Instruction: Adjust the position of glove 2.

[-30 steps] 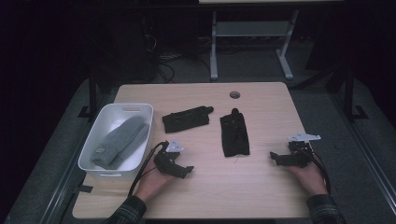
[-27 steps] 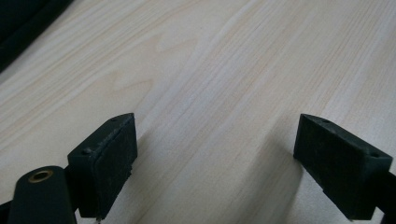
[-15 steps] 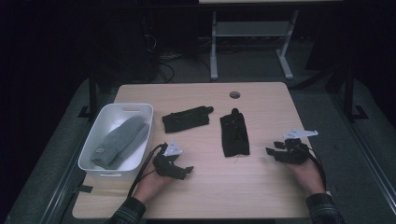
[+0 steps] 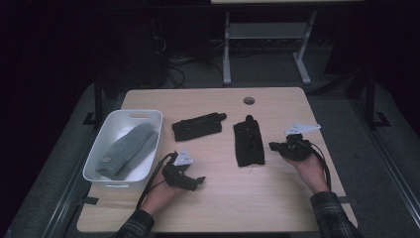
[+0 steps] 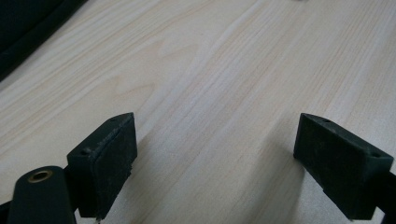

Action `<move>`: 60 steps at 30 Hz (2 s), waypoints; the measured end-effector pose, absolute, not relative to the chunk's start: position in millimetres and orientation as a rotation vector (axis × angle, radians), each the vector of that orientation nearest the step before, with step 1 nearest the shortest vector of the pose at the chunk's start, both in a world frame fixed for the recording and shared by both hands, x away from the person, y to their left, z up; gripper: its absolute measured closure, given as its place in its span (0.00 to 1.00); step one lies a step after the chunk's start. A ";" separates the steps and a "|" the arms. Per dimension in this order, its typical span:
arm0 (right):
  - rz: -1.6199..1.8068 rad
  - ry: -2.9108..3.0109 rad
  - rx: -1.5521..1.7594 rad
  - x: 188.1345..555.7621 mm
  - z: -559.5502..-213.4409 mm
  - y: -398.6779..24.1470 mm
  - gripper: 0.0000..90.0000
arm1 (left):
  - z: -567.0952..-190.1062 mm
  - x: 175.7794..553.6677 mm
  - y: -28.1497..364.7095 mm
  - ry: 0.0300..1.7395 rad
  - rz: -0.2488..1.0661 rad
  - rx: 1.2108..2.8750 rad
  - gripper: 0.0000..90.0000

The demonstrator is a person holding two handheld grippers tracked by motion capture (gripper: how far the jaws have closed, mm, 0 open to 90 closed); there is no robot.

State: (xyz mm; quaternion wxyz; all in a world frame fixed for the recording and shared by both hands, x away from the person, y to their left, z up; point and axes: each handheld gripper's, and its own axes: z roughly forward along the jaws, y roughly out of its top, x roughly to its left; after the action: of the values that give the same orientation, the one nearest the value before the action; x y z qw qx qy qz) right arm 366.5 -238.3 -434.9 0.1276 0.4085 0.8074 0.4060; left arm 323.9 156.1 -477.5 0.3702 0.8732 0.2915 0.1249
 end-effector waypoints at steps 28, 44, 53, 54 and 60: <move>1.051 2.488 1.198 401.5 -467.8 -205.0 1.00 | -477.4 324.0 156.3 0.746 0.320 2.242 0.14; 1.033 2.572 1.129 366.1 -465.2 -209.3 1.00 | -477.7 324.0 156.2 0.745 0.321 2.239 0.14; 1.015 2.606 1.093 344.0 -463.4 -213.3 1.00 | -477.7 324.0 156.3 0.745 0.322 2.240 0.14; 1.015 2.614 1.095 341.1 -463.2 -213.8 1.00 | -477.7 324.0 156.3 0.745 0.322 2.240 0.14; 1.010 2.633 1.083 325.0 -462.4 -216.6 1.00 | -477.8 323.7 156.1 0.750 0.318 2.238 0.14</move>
State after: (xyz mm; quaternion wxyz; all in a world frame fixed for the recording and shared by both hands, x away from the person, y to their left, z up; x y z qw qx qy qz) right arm 325.0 -216.6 -462.4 0.0604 0.3580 0.8699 0.3337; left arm 323.7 156.1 -477.8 0.3709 0.8727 0.2924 0.1239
